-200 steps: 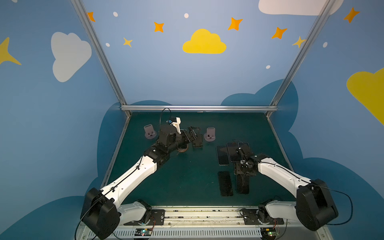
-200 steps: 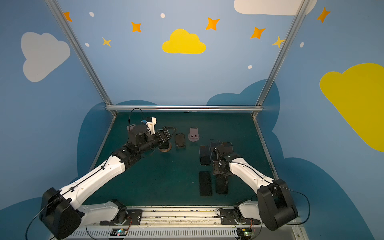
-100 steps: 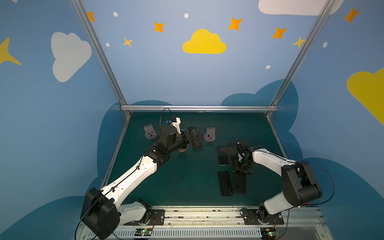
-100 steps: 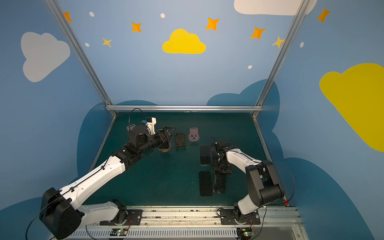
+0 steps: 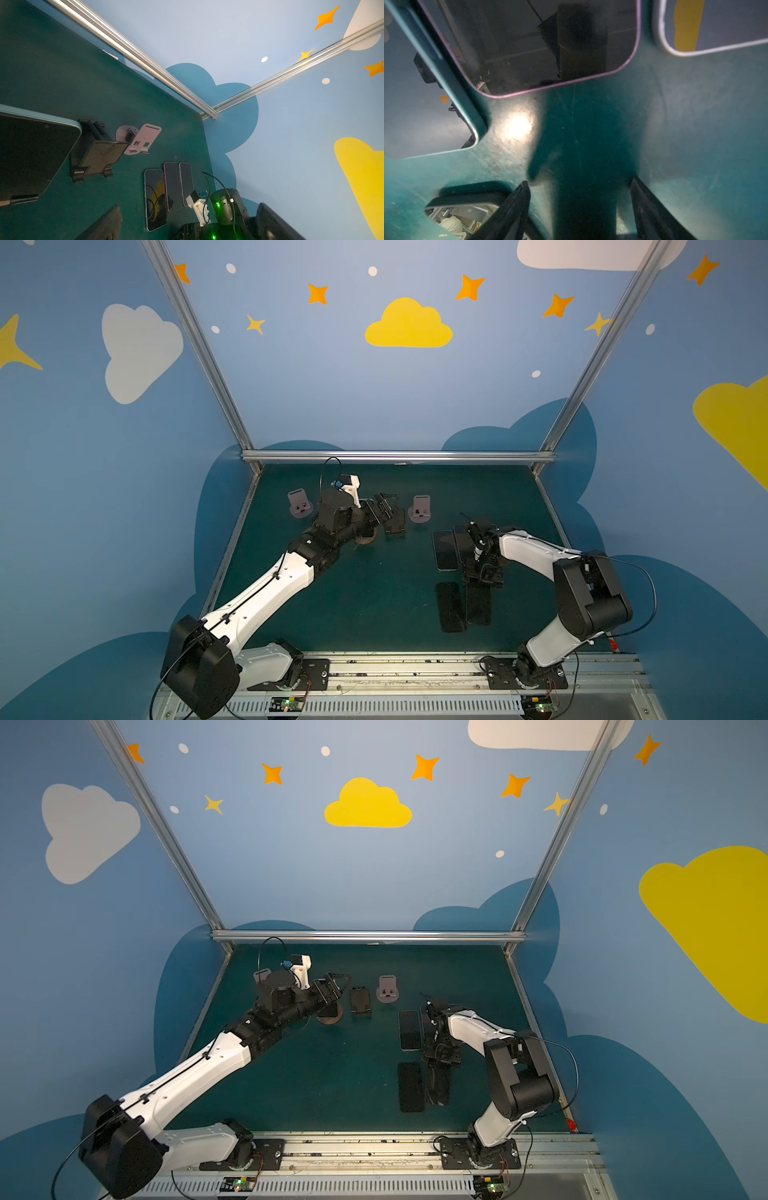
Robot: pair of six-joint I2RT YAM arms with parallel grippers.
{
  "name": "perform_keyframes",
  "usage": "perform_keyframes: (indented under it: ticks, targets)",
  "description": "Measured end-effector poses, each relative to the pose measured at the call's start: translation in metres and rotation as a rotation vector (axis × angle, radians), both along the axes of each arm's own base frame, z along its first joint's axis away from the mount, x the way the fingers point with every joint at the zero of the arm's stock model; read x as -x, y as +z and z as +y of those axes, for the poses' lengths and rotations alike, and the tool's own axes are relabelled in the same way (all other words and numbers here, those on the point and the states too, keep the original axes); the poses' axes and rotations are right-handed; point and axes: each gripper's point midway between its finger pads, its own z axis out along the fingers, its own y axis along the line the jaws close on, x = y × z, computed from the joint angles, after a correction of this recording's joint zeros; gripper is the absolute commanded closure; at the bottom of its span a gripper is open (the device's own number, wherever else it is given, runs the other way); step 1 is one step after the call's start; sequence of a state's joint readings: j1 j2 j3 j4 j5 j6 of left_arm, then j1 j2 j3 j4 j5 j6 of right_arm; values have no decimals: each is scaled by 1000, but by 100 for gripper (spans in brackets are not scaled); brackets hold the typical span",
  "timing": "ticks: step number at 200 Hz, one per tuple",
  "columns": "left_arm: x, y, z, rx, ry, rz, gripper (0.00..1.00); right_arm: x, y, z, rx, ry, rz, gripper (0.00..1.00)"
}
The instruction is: Remove the phone from the phone stand
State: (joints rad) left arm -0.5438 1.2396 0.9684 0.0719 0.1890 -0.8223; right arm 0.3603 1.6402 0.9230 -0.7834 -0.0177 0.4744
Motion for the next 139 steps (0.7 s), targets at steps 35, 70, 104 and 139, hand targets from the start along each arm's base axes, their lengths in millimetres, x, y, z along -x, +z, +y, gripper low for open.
perform_keyframes:
  ticks: [35, 70, 104, 139]
  targets:
    - [0, 0, 0, 0, 0, 0, 0, -1, -1, 0, 10, -4, 37, 25]
    - [0, 0, 0, 0, 0, 1, 0, 0, -1, 0, 16, -4, 53, 23]
    - [0, 0, 0, -1, 0, 0, 0, -1, -2, 1, 19, -1, 75, 21]
    - [0, 0, 0, -6, 1, -4, 0, 0, -2, 1, 16, 3, 79, 23]
